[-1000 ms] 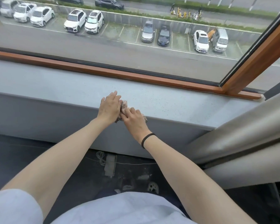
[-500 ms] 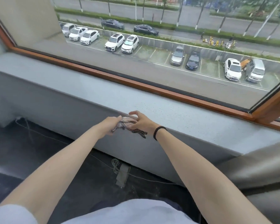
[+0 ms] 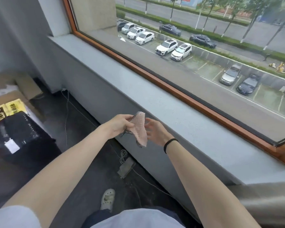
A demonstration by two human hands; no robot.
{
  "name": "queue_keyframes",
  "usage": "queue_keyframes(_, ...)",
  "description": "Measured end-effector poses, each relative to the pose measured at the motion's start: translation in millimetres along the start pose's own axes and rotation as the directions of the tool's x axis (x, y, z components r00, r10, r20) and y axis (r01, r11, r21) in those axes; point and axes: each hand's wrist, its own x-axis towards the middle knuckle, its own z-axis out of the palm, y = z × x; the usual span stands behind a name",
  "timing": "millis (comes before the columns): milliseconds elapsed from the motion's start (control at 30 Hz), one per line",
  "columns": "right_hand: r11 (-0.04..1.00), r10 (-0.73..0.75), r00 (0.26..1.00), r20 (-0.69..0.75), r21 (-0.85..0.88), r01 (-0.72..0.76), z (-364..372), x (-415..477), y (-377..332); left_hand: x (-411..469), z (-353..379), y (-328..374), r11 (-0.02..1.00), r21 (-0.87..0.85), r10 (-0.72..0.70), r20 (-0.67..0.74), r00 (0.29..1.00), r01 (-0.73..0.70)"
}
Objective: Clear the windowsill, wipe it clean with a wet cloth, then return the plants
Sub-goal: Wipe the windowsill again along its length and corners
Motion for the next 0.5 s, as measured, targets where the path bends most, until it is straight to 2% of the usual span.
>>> queue_keyframes(67, 0.996, 0.089, 0.991, 0.101, 0.012, -0.090, 4, 2, 4, -17, -3, -1, 0.999, -0.038, 0.022, 0.035, 0.999, -0.020)
queue_keyframes(167, 0.989, 0.139, 0.970, 0.200, 0.029, -0.148, 22, 9, 3, -39, -18, -1, 1.000, 0.003, 0.018, -0.183, 0.983, -0.017)
queue_keyframes(233, 0.991, 0.130, 0.976, 0.172, -0.001, -0.132, 41, 13, 5, -58, -39, -10, 1.000, 0.015, -0.018, -0.345, 0.939, 0.025)
queue_keyframes(367, 0.992, 0.048, 0.993, 0.108, -0.119, -0.035, 73, 28, 14, -93, -72, -29, 0.988, 0.040, -0.109, -0.504, 0.857, 0.149)
queue_keyframes(433, 0.988, 0.065, 0.996, 0.064, -0.144, -0.056, 93, 37, 22, -106, -79, -37, 0.981, 0.107, -0.063, -0.610, 0.790, 0.162)
queue_keyframes(500, 0.965, 0.162, 0.985, 0.054, -0.219, -0.147, 119, 43, 34, -121, -84, -46, 0.981, 0.153, 0.028, -0.717, 0.697, 0.118)
